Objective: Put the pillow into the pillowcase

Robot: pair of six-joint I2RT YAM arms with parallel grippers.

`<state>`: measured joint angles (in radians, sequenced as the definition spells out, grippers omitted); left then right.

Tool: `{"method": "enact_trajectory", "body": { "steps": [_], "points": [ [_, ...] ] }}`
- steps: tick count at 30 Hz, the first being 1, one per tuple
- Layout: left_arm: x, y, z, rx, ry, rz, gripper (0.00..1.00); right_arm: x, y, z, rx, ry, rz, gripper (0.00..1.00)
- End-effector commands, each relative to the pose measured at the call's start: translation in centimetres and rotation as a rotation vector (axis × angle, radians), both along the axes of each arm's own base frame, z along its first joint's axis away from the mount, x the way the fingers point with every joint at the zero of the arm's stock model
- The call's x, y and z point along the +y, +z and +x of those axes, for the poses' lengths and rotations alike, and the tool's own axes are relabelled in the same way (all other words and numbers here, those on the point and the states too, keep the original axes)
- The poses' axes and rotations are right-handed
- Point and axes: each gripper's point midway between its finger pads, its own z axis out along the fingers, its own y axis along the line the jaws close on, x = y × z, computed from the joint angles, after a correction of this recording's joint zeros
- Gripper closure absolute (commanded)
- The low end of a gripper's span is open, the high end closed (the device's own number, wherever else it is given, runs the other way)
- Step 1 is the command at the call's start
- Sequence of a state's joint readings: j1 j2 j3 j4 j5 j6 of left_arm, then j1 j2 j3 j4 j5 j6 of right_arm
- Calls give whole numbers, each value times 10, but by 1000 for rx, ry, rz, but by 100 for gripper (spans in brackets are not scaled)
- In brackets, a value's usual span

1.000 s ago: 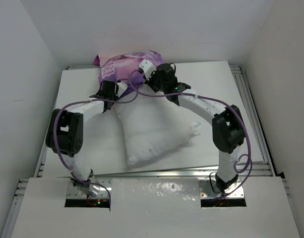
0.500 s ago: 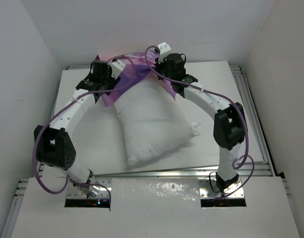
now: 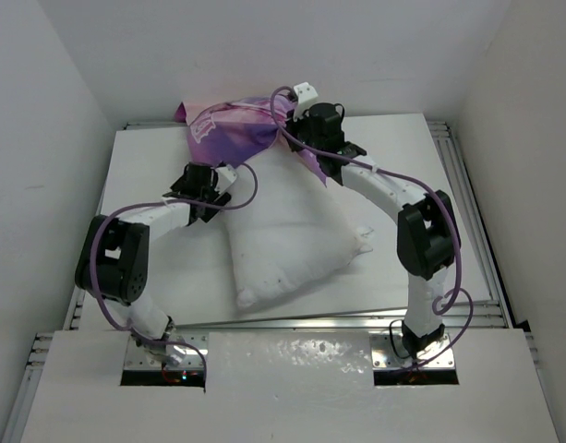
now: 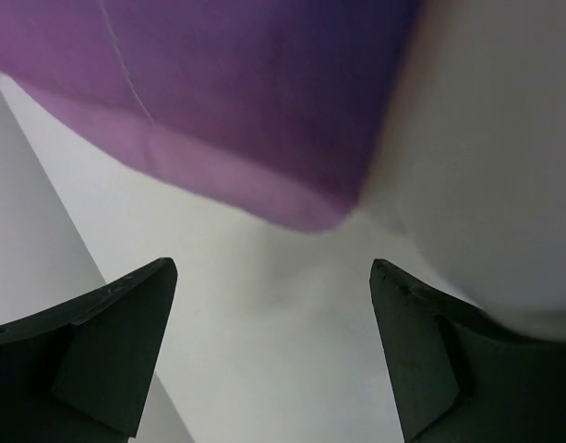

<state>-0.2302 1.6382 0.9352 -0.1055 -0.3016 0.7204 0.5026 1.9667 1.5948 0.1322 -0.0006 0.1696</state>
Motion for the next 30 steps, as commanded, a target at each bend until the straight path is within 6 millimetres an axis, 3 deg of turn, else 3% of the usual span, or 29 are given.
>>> {"method": "enact_trajectory", "body": {
  "steps": [1, 3, 4, 9, 12, 13, 15, 19, 22, 23, 24, 25, 26, 27, 28, 29, 30],
  "points": [
    [-15, 26, 44, -250, 11, -100, 16, 6, 27, -3, -57, 22, 55, 100],
    [-24, 30, 50, -300, -12, -154, 14, 6, 26, -2, -55, 20, 50, 100],
    [-29, 25, 49, -297, -36, -173, 6, 4, 26, -1, -58, 12, 44, 100],
    [-31, 24, 62, -361, -27, -192, 10, 2, 24, -2, -56, 6, 32, 100],
    [-26, 26, 74, -380, 19, -173, 32, 2, 25, -3, -59, 5, 37, 100],
    [-25, 27, 75, -381, 23, -165, 63, 2, 24, -3, -57, 5, 38, 100],
    [-20, 30, 78, -391, 48, -144, 100, 1, 24, -3, -57, 6, 34, 100],
    [-15, 39, 69, -338, 68, -129, 100, 0, 24, -5, -58, 9, 18, 100],
    [-15, 58, 50, -285, 52, -138, 100, -2, 24, -7, -55, 13, -1, 100],
    [-17, 56, 33, -205, 37, -141, 100, -3, 27, -8, -55, 13, -2, 100],
    [-22, 71, 35, -186, 29, -167, 100, -3, 27, -8, -51, 14, -8, 97],
    [-26, 74, 30, -144, 21, -190, 100, -4, 25, -11, -36, 20, -16, 90],
    [-28, 70, 17, -71, 28, -221, 100, -3, 26, -13, -27, 28, -20, 65],
    [-40, 87, 17, -80, -14, -283, 100, -3, 28, -16, -21, 37, -21, 55],
    [-46, 89, 12, -57, -19, -320, 100, -3, 28, -23, 3, 58, -27, 47],
    [-57, 98, 7, -28, -51, -367, 100, -3, 30, -27, 9, 69, -27, 31],
    [-58, 100, 6, -19, -49, -381, 100, -5, 25, -35, 45, 77, -39, 26]
  ]
}}
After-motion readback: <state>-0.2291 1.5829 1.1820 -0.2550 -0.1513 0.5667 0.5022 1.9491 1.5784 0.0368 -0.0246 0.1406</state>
